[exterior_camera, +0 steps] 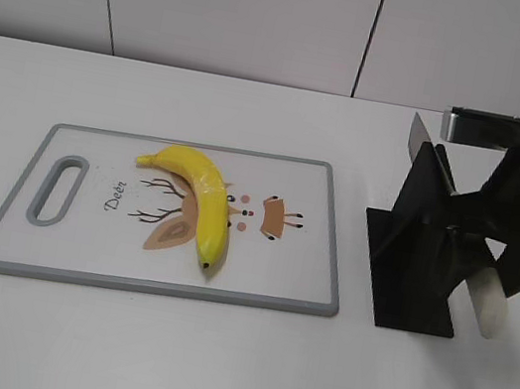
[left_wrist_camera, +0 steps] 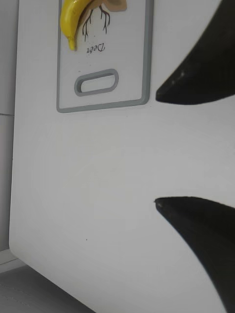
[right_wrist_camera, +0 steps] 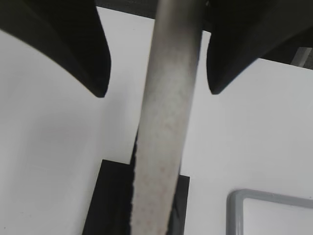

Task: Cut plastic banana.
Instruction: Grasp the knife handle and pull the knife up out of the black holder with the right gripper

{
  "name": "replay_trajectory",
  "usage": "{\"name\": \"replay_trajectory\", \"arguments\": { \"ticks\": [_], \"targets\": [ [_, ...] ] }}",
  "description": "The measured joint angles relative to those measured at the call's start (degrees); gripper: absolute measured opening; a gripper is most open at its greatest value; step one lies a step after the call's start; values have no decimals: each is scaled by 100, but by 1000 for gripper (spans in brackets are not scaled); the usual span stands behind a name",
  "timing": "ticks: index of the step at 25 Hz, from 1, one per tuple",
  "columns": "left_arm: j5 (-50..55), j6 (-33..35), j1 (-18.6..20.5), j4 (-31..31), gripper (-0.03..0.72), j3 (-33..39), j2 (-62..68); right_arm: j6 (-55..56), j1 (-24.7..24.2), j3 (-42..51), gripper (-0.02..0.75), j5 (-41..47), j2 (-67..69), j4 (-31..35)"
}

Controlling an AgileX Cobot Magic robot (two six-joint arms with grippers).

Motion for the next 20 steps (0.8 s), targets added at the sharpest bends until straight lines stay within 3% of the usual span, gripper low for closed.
{"name": "replay_trajectory", "arguments": {
  "ticks": [5,10,20],
  "targets": [
    [0,0,0,0,558,0,0,18,0,0,447,0,298,47],
    [0,0,0,0,553,0,0,110,0,-7,180,23,297,220],
    [0,0,0,1,549,0,0,174,-6,-7,179,237,270,404]
  ]
}}
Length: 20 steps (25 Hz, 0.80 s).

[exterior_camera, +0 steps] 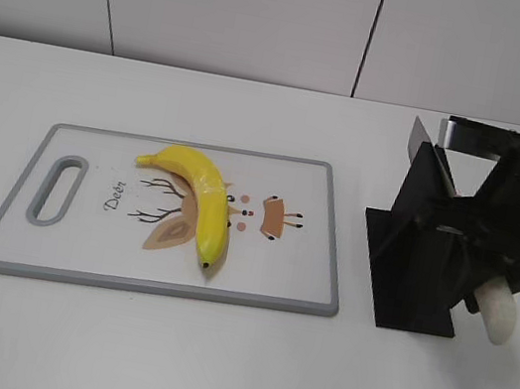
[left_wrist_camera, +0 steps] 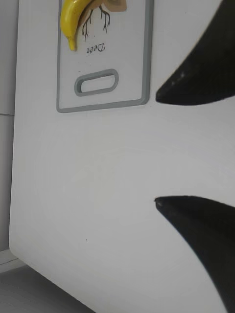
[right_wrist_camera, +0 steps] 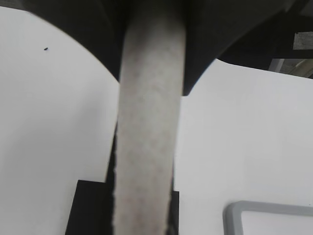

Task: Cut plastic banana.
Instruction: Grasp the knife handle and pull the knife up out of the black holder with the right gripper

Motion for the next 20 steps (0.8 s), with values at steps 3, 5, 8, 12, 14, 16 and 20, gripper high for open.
{"name": "replay_trajectory", "arguments": {
  "ticks": [3,5,8,12,14,16,20],
  "targets": [
    [0,0,0,0,546,0,0,12,0,0,179,89,-124,20],
    [0,0,0,0,543,0,0,17,0,0,179,141,-260,20],
    [0,0,0,0,542,0,0,36,0,-69,179,247,-444,20],
    [0,0,0,0,533,0,0,83,0,-329,180,398,-634,14],
    [0,0,0,0,530,0,0,61,0,-547,179,465,-690,4],
    [0,0,0,0,529,0,0,42,6,-799,176,536,-715,4],
    [0,0,0,0,529,0,0,135,10,-1322,173,580,-715,-229]
  ]
}}
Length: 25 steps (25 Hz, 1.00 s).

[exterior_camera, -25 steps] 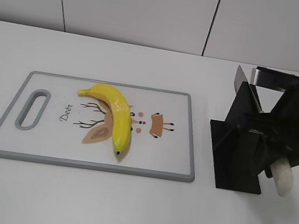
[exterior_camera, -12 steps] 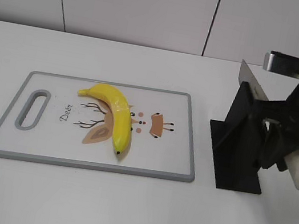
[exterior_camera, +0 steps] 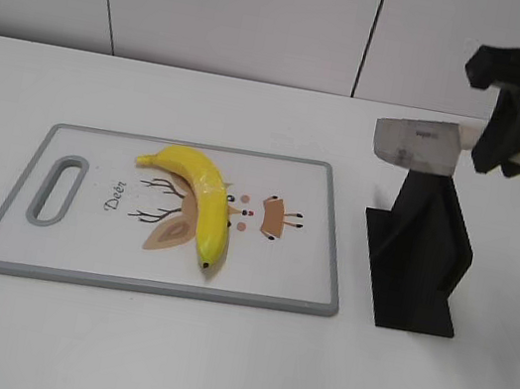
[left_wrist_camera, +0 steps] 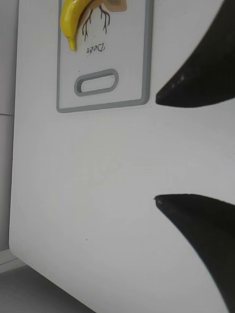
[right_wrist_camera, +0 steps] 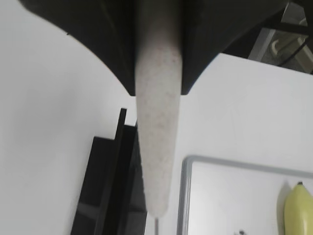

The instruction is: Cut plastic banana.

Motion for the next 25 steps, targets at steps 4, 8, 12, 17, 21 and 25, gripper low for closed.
{"name": "replay_trajectory", "arguments": {
  "ticks": [4,8,12,17,21,25],
  "targets": [
    [0,0,0,0,524,0,0,60,0,-674,173,21,0,-112],
    [0,0,0,0,521,0,0,80,0,-1248,173,28,0,-119],
    [0,0,0,0,521,0,0,91,0,-1578,173,30,0,-119],
    [0,0,0,0,507,0,0,96,0,-1634,173,42,0,-177],
    [0,0,0,0,498,0,0,96,0,-1636,173,45,0,-216],
    [0,0,0,0,498,0,0,96,0,-1636,173,45,0,-226]
  ]
}}
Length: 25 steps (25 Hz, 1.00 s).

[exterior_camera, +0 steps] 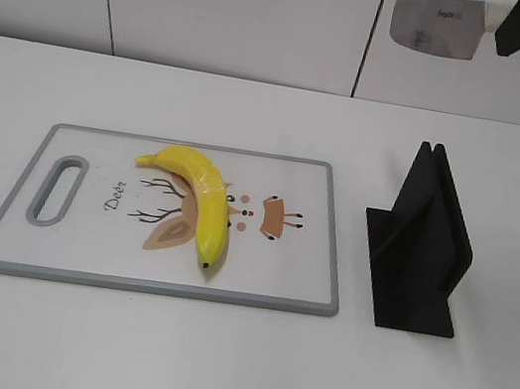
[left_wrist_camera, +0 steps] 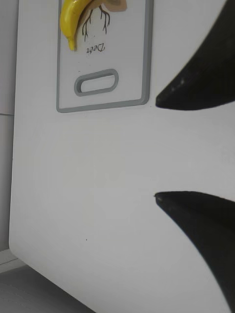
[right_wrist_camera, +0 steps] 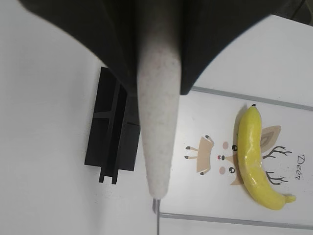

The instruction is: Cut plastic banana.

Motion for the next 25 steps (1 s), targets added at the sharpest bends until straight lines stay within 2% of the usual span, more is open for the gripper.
{"name": "replay_trajectory", "arguments": {
  "ticks": [4,8,13,18,25],
  "targets": [
    [-58,25,0,37,489,-6,0,-371,0,0,173,4,0,-2],
    [-538,286,0,72,488,-177,95,-1659,0,0,173,4,0,-18],
    [-1537,763,0,-244,486,-432,1336,-3251,0,0,173,-468,13,-22],
    [-2492,1784,0,-864,476,-971,3115,-4402,0,0,173,-792,302,4],
    [-2062,3631,-71,-1710,477,-2696,5653,-6508,0,0,173,-921,877,864]
  ]
}}
